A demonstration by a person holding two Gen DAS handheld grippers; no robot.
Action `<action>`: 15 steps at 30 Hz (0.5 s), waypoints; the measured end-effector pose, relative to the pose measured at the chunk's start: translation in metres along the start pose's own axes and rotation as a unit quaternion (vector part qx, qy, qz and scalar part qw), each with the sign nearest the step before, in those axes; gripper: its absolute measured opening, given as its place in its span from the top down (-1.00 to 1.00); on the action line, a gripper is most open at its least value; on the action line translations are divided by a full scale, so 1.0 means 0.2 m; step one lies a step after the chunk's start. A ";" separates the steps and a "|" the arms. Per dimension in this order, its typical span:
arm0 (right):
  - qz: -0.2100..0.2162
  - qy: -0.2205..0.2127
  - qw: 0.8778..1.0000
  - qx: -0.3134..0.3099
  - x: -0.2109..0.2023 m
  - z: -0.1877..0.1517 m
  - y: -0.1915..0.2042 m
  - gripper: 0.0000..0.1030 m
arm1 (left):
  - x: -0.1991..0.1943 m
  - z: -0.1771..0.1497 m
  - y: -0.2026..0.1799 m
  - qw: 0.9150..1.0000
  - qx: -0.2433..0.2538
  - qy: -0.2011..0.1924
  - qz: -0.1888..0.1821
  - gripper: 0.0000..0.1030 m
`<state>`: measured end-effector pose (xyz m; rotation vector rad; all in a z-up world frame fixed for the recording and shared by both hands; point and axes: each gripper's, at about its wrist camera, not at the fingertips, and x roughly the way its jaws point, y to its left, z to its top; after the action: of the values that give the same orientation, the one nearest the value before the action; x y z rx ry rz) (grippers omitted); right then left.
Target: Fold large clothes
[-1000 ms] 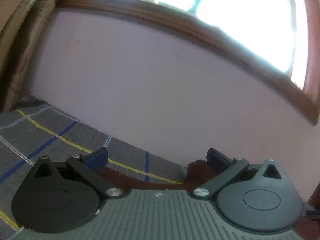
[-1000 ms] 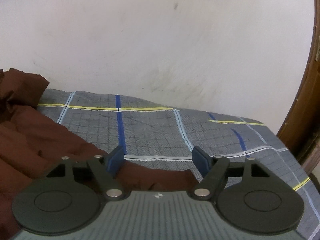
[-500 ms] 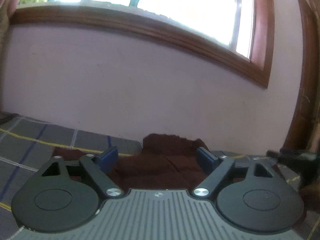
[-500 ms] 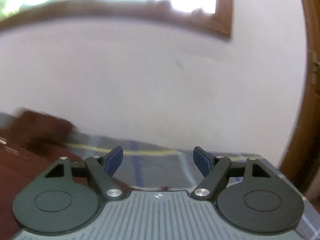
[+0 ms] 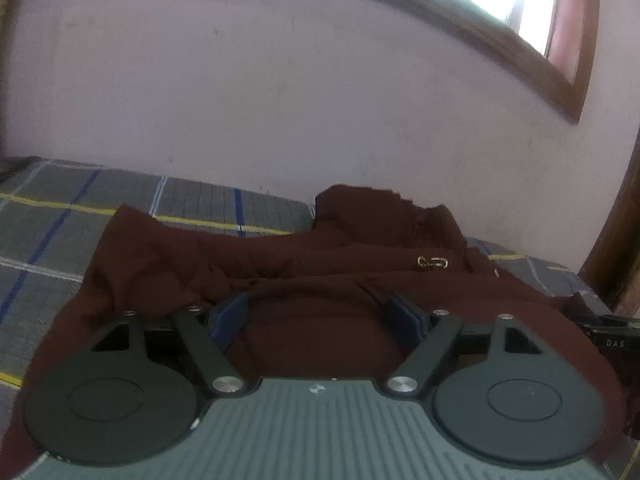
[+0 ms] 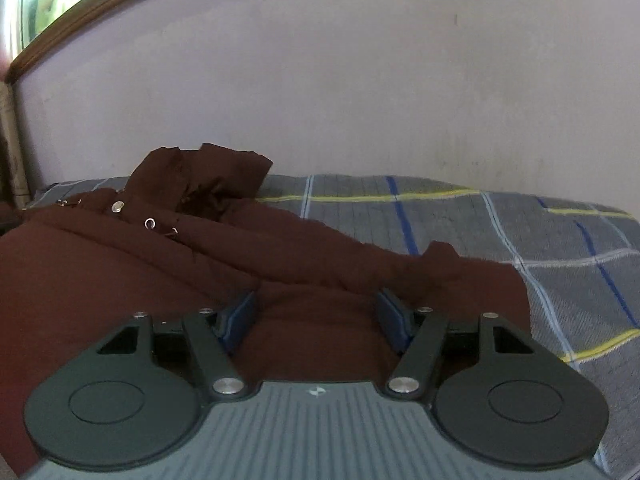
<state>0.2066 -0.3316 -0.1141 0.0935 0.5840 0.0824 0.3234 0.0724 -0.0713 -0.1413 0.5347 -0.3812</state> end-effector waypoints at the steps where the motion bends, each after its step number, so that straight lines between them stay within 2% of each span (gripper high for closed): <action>1: 0.002 0.004 1.000 0.005 0.01 -0.01 0.00 -0.27 | 0.00 -0.01 0.00 1.000 0.000 0.002 0.001 -0.52; 5: 0.010 0.013 1.000 0.015 0.06 -0.03 -0.03 -0.28 | 0.02 -0.06 0.01 1.000 -0.005 -0.001 -0.004 -0.53; 15: 0.011 0.002 1.000 0.010 0.08 -0.02 -0.03 -0.29 | 0.04 -0.09 0.02 1.000 0.000 -0.008 -0.005 -0.53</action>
<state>0.2167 -0.3361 -0.1272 0.1191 0.5880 0.0985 0.3211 0.0722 -0.0915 -0.1469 0.5181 -0.3894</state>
